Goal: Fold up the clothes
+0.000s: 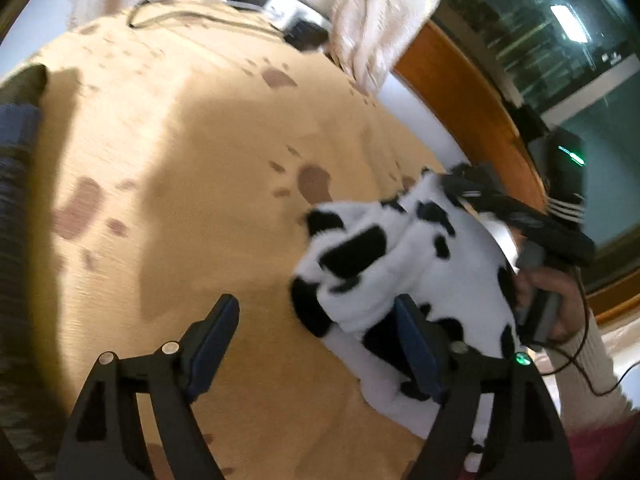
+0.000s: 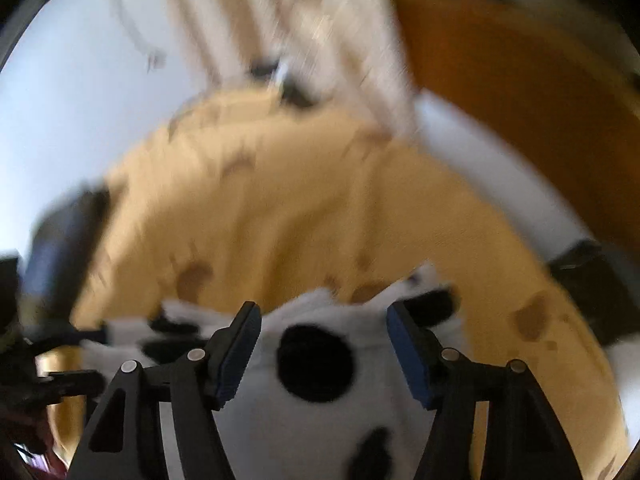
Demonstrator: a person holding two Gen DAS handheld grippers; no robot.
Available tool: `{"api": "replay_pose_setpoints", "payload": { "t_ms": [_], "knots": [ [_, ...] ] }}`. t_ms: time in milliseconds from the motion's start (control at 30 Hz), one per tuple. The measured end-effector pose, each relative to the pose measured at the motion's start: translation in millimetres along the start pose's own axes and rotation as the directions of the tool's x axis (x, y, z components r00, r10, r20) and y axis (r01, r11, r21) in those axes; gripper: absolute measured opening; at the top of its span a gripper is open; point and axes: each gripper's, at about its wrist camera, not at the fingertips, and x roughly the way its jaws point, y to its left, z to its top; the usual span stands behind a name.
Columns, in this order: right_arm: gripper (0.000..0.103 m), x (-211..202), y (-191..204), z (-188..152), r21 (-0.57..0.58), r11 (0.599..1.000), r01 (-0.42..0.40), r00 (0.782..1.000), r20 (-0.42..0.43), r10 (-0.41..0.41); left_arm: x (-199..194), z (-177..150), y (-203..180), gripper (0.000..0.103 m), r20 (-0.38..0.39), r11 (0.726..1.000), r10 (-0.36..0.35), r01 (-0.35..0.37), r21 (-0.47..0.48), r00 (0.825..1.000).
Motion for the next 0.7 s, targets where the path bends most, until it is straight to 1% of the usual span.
{"api": "replay_pose_setpoints", "payload": {
  "t_ms": [67,167,267,333,400,500,533,600,700],
  "knots": [
    [0.069,-41,-16,0,0.057,0.998,-0.007,0.996,0.094,0.002,-14,6,-1,0.082,0.027,1.000,0.029,-0.029,0.003,0.999],
    [0.073,-84,-26,-20,0.110,0.994,0.027,0.987,0.156,-0.045,-37,18,-12,0.082,0.087,0.998,0.047,-0.051,0.041,0.995],
    [0.073,-113,-24,-54,0.130,0.989,0.074,0.980,0.175,-0.096,-46,32,-39,0.082,0.114,0.994,0.015,-0.027,0.108,0.993],
    [0.073,-124,-8,-79,0.093,0.988,0.127,0.974,0.179,-0.142,-37,36,-66,0.083,0.086,0.981,-0.039,0.022,0.192,0.996],
    [0.073,-129,12,-100,0.054,0.987,0.151,0.971,0.181,-0.159,-17,36,-98,0.083,0.033,0.955,-0.074,0.062,0.289,0.997],
    [0.073,-128,44,-128,0.025,0.991,0.128,0.976,0.175,-0.131,16,31,-141,0.083,-0.038,0.907,-0.090,0.098,0.410,0.995],
    [0.073,-127,52,-135,0.019,0.993,0.113,0.979,0.169,-0.114,28,29,-154,0.083,-0.059,0.889,-0.088,0.105,0.445,0.994],
    [0.073,-123,64,-145,0.006,0.993,0.115,0.980,0.164,-0.114,51,25,-177,0.083,-0.098,0.854,-0.082,0.120,0.506,0.992],
    [0.073,-115,77,-156,-0.019,0.991,0.132,0.980,0.149,-0.128,78,21,-189,0.084,-0.119,0.826,-0.031,0.093,0.556,0.992]
  ]
}}
